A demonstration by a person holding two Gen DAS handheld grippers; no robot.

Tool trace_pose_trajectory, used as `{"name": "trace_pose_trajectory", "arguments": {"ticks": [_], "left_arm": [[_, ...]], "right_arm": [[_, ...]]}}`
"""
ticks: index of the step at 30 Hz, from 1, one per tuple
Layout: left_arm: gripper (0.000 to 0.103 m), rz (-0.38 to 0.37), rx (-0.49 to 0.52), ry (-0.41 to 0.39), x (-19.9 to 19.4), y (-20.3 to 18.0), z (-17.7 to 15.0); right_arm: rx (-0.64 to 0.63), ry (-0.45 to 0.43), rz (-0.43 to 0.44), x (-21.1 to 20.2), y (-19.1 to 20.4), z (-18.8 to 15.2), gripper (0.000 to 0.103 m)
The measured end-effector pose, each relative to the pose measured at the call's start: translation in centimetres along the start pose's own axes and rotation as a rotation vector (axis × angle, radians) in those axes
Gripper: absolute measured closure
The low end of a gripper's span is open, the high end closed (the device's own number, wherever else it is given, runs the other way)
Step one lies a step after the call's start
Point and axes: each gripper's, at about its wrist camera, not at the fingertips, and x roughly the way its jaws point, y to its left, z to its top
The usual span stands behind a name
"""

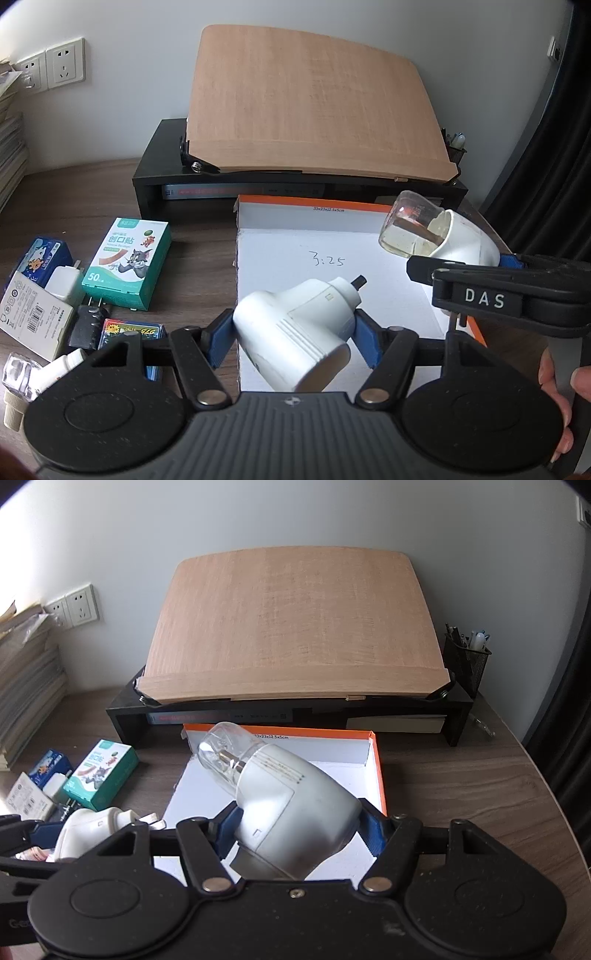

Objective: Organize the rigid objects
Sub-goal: 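Carry both white heaters over the open white box with both grippers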

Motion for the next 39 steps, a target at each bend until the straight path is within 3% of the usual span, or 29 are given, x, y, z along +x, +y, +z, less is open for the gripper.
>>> {"name": "trace_pose_trajectory", "arguments": {"ticks": [39], "left_arm": [[0.035, -0.006, 0.014, -0.001, 0.9, 0.0, 0.5]], "right_arm": [[-0.029, 0.065, -0.019, 4.0, 0.1, 1.0, 0.024]]}}
